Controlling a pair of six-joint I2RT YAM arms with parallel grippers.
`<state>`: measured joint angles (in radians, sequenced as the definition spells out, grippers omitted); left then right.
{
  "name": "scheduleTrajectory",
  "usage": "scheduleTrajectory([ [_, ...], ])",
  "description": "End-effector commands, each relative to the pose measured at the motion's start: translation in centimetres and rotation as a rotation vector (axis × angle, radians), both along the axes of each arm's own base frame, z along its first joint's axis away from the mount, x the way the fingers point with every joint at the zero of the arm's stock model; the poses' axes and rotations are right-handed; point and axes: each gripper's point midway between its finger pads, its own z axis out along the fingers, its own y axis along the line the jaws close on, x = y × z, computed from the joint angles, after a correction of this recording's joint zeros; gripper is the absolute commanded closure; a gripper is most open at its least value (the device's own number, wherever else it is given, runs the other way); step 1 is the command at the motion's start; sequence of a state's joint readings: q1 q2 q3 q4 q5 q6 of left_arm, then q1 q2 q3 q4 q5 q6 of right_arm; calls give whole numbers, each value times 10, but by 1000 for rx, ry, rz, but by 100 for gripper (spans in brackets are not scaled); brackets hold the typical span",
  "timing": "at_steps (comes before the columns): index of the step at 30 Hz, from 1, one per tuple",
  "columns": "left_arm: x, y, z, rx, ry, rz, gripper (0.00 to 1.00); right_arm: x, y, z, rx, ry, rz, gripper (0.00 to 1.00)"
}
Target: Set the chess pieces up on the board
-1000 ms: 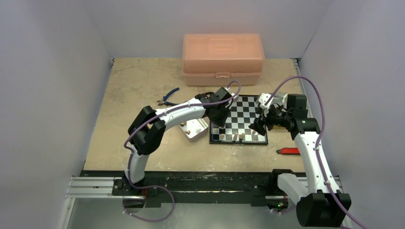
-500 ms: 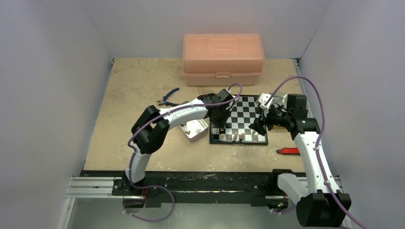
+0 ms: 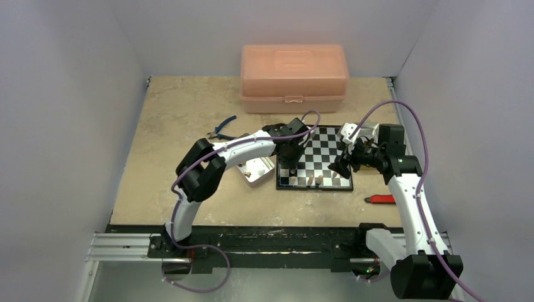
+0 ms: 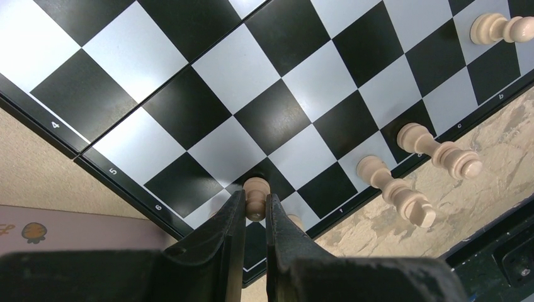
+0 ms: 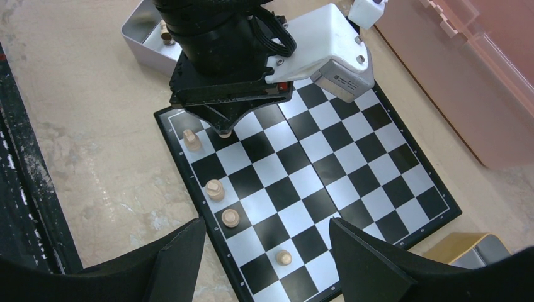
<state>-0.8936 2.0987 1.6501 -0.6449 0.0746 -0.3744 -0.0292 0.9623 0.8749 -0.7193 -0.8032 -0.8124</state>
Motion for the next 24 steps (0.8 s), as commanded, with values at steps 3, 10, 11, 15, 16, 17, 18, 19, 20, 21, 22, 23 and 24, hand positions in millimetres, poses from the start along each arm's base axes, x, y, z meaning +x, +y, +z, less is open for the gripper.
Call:
scheduleTrajectory([
  [3,3,-9,7,-16,-12,-22,100,-1,0,0,2,-1,9,24],
  [10,1,-9,5,-13,-5,-25,99,-1,0,0,3,-2,9,24],
  [11,1,-9,5,-11,-4,-25,98,-1,0,0,3,-3,9,24],
  [15,1,-8,2,-2,4,-25,95,-1,0,0,3,-3,9,24],
  [16,0,-8,2,-2,5,-26,95,-1,0,0,3,-2,9,24],
  [17,0,-8,2,-2,6,-26,94,-1,0,0,3,-2,9,24],
  [18,0,-7,1,-1,7,-25,94,-1,0,0,3,-2,9,24],
  [19,0,-7,1,0,8,-25,93,-1,0,0,3,-3,9,24],
  [20,0,-7,1,1,8,-26,92,-1,0,0,3,-2,9,24],
  [21,0,-7,1,2,9,-26,92,-2,0,0,3,-3,9,24],
  [22,0,-7,1,2,9,-26,91,-2,0,0,3,-4,9,24],
  [23,0,-7,1,3,10,-26,91,-2,1,0,3,-4,10,24],
  [24,-1,-7,1,2,11,-26,90,-2,0,0,3,-4,9,24],
])
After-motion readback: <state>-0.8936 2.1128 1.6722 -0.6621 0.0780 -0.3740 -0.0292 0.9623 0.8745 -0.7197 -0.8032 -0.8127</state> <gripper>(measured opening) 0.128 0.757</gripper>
